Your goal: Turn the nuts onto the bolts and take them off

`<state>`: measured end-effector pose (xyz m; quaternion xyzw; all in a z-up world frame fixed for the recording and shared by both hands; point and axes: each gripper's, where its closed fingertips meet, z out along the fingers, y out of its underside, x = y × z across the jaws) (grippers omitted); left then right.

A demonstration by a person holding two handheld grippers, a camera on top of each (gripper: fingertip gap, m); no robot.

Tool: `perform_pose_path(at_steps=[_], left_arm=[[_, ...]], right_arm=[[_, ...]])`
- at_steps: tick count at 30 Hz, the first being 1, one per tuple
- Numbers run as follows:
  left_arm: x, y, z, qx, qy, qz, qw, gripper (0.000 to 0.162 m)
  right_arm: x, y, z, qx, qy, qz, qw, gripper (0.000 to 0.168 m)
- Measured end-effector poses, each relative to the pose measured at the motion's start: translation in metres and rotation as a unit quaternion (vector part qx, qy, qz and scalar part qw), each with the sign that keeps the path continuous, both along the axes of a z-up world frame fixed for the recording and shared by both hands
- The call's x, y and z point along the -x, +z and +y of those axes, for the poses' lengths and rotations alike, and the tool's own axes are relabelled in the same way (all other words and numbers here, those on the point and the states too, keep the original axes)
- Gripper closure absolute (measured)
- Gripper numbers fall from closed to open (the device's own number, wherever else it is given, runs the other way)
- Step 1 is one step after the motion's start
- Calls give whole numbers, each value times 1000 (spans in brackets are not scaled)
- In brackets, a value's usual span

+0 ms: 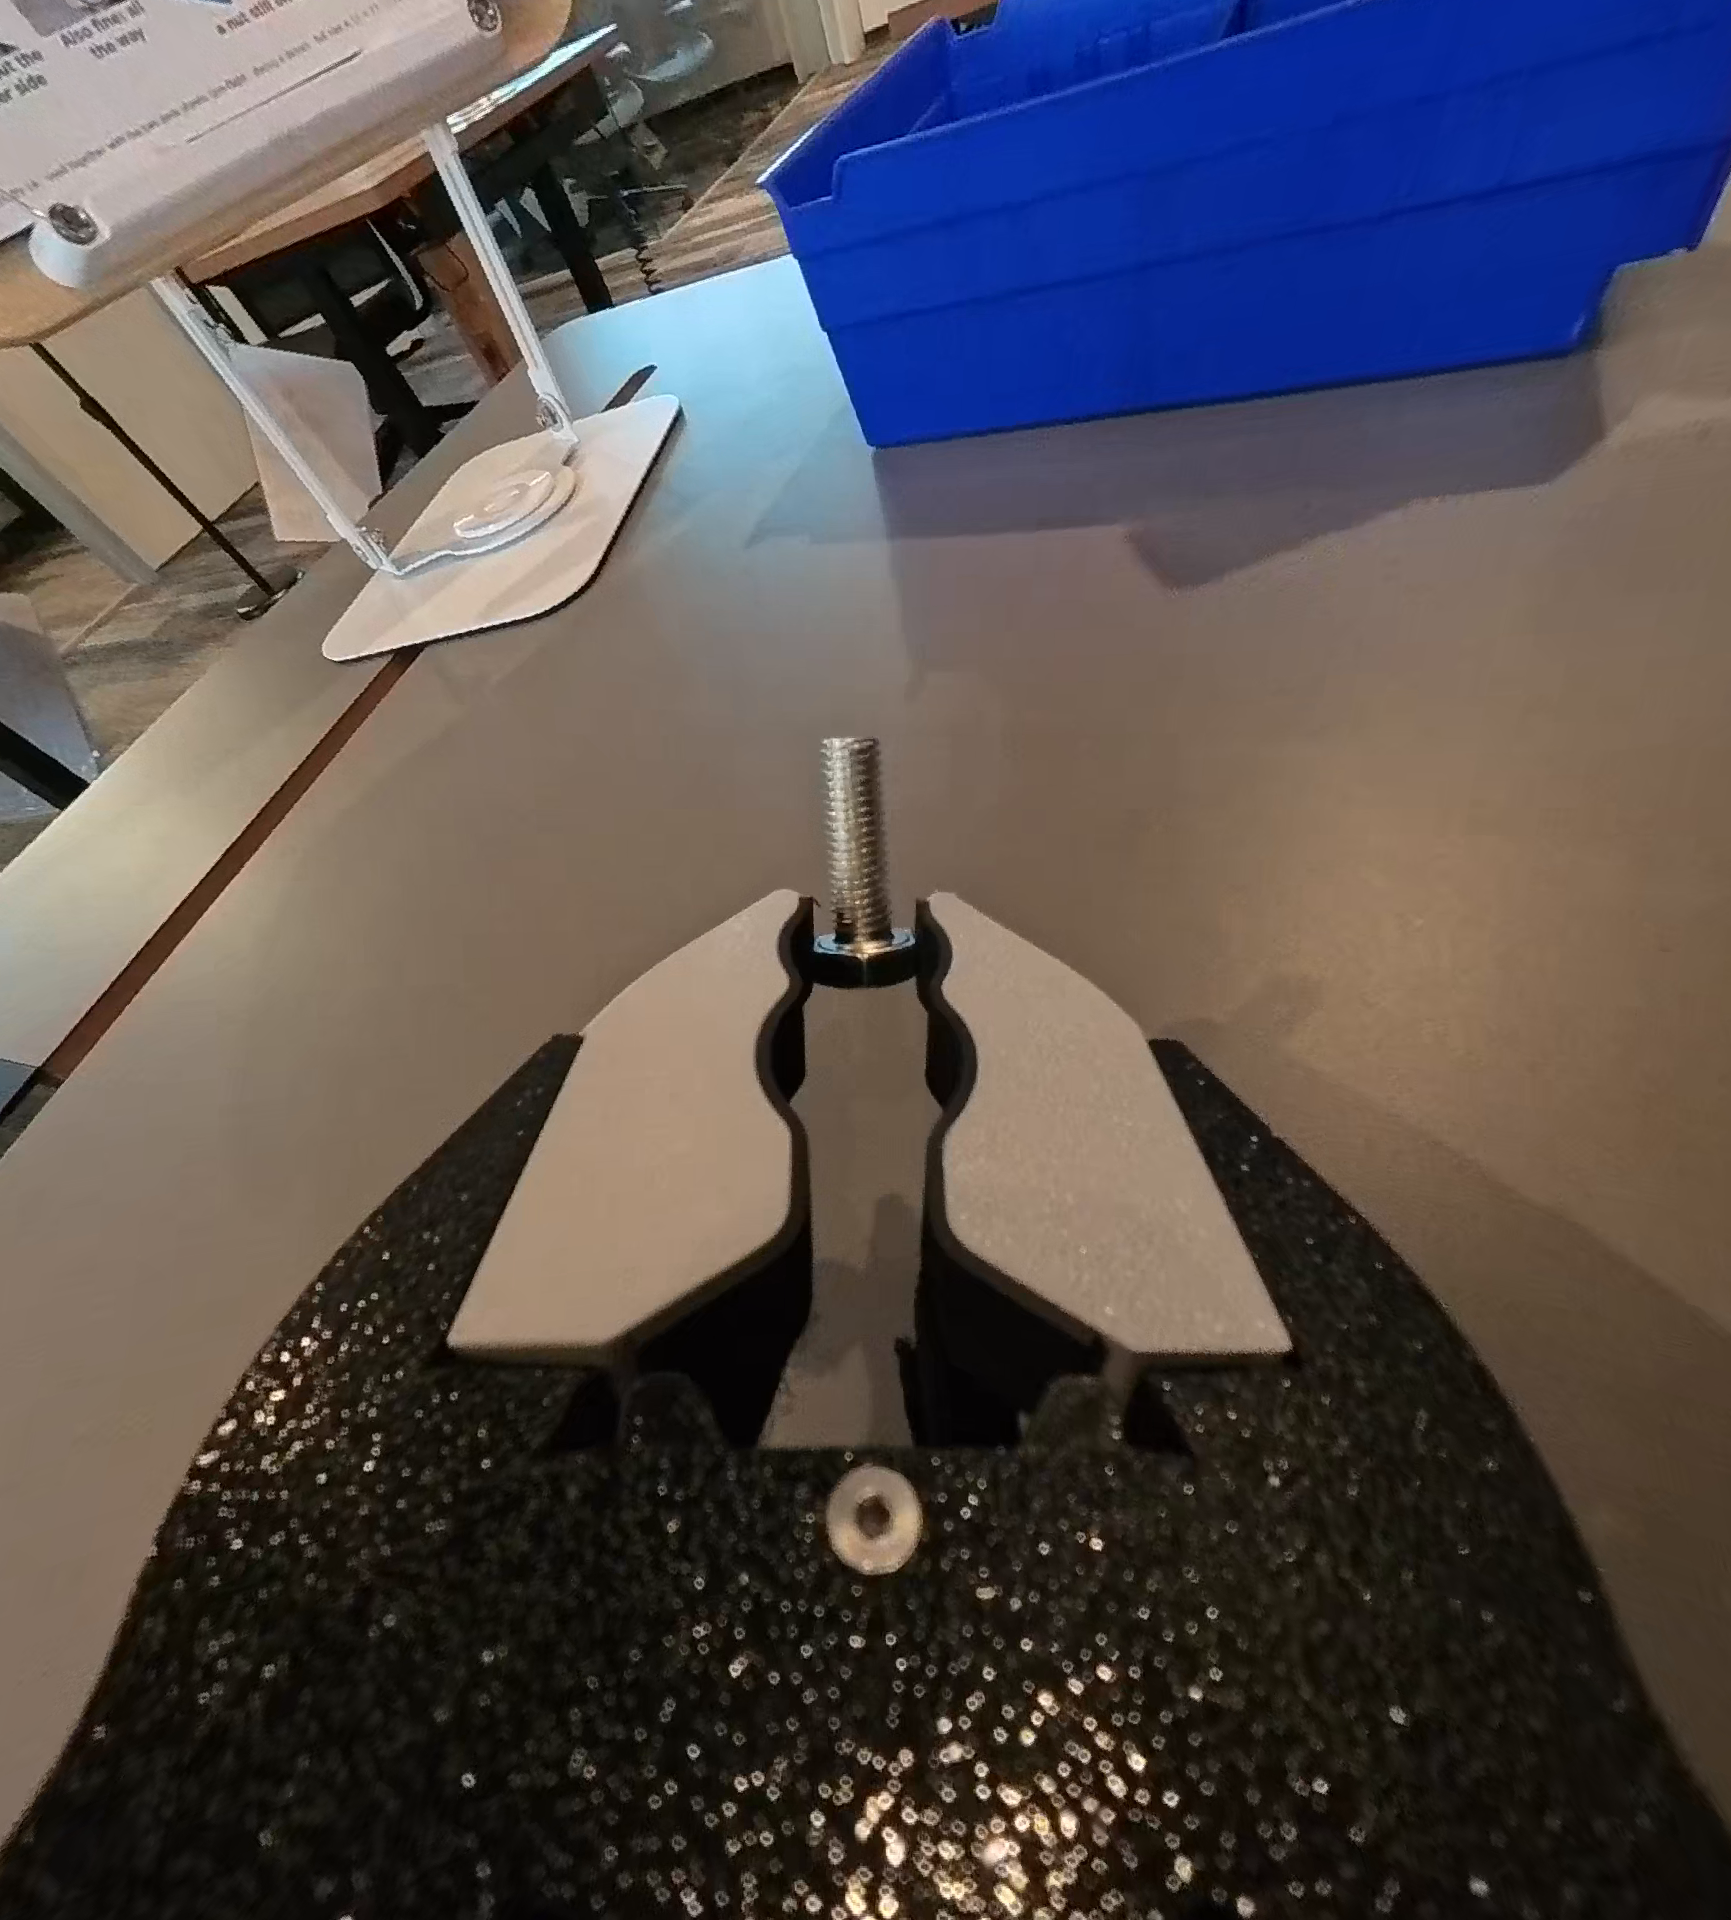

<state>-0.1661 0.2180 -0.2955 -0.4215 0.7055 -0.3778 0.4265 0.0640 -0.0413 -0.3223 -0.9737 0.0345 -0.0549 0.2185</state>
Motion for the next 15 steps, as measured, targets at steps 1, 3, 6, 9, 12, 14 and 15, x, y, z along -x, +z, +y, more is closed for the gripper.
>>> perform_pose_path(at_steps=[1, 3, 6, 9, 12, 14, 15], left_arm=[[0, 0, 0, 0, -1, 1, 1000, 144], [0, -1, -1, 0, -3, 3, 1000, 144], [0, -2, -1, -1, -4, 4, 1000, 144], [0, -2, -2, -1, -4, 2, 1000, 144], [0, -2, -2, 0, -5, 1, 1000, 144], [0, -2, -3, 2, -7, 2, 1000, 144], [0, -3, -4, 2, -8, 3, 1000, 144]], right_arm=[[3, -4, 0, 5, 4, 17, 1000, 150], [7, -12, -2, 18, 5, 42, 999, 144], [0, -17, -7, 38, -7, 19, 999, 128], [-17, 12, -9, 5, -36, -72, 997, 135], [-10, 60, 6, -73, -17, -148, 986, 167], [10, 88, 28, -132, 18, -174, 976, 168], [25, 98, 41, -158, 43, -174, 971, 168]])
